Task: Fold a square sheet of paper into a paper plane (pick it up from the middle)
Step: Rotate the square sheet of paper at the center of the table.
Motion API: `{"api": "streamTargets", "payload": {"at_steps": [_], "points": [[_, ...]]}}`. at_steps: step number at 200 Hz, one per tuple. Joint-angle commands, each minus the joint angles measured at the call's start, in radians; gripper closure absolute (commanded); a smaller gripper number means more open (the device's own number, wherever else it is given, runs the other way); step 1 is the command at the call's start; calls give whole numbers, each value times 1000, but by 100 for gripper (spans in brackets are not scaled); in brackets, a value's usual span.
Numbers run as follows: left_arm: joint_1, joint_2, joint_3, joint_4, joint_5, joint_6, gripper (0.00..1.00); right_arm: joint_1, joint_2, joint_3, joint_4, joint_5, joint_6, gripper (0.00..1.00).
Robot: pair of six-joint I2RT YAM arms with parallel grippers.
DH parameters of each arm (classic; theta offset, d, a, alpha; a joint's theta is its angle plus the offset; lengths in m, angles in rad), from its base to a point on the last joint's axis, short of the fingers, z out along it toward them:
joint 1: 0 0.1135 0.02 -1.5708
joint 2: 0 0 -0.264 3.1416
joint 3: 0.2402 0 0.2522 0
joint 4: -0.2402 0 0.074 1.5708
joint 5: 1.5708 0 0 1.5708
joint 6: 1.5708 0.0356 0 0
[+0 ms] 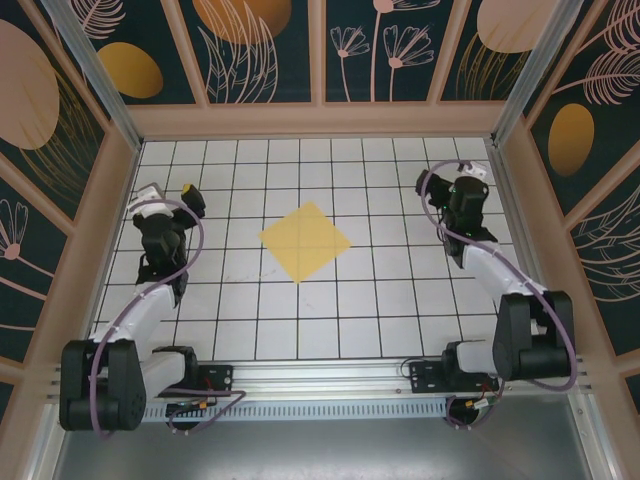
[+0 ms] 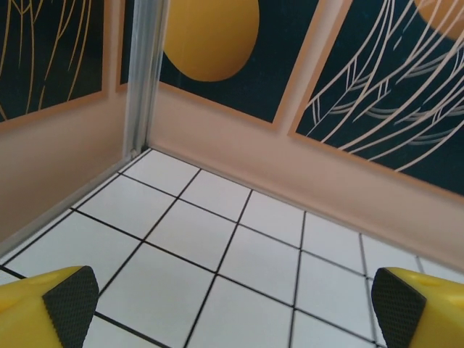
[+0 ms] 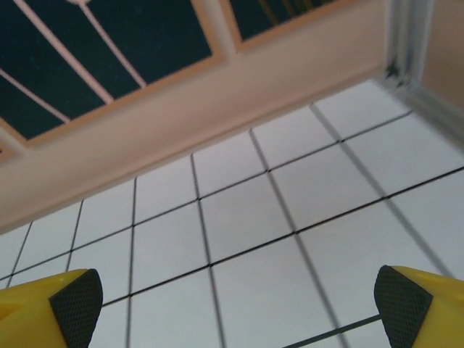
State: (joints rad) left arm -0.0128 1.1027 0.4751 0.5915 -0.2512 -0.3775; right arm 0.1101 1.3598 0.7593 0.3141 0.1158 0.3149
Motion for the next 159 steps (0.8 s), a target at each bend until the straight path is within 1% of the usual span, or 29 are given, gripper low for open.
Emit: {"api": "streamTargets", "payload": {"at_steps": [1, 11, 35, 39, 52, 72, 88, 104, 118, 139, 159], "points": [[7, -43, 67, -258, 15, -160, 1, 110, 110, 109, -241, -48, 75, 1], [7, -59, 100, -324, 14, -188, 2, 168, 170, 166, -273, -58, 70, 1], [7, -69, 174, -442, 72, -147, 2, 298, 302, 283, -315, -96, 62, 1], [7, -66, 182, -454, 77, -133, 1, 321, 321, 298, -316, -127, 61, 1], [7, -61, 200, -478, 90, -96, 1, 391, 388, 351, -320, -172, 68, 1], [7, -60, 196, -472, 56, -97, 1, 487, 501, 443, -337, -227, 76, 5], [7, -61, 198, -478, 50, -95, 2, 546, 586, 522, -370, -246, 81, 6], [7, -61, 204, -497, 50, -89, 1, 588, 655, 584, -396, -275, 79, 7], [7, -57, 209, -506, 58, -81, 2, 614, 710, 638, -433, -271, 72, 7], [7, -51, 209, -507, 82, -75, 2, 625, 769, 704, -487, -283, 70, 8], [7, -44, 214, -516, 92, -74, 1, 626, 799, 727, -531, -260, 69, 9]]}}
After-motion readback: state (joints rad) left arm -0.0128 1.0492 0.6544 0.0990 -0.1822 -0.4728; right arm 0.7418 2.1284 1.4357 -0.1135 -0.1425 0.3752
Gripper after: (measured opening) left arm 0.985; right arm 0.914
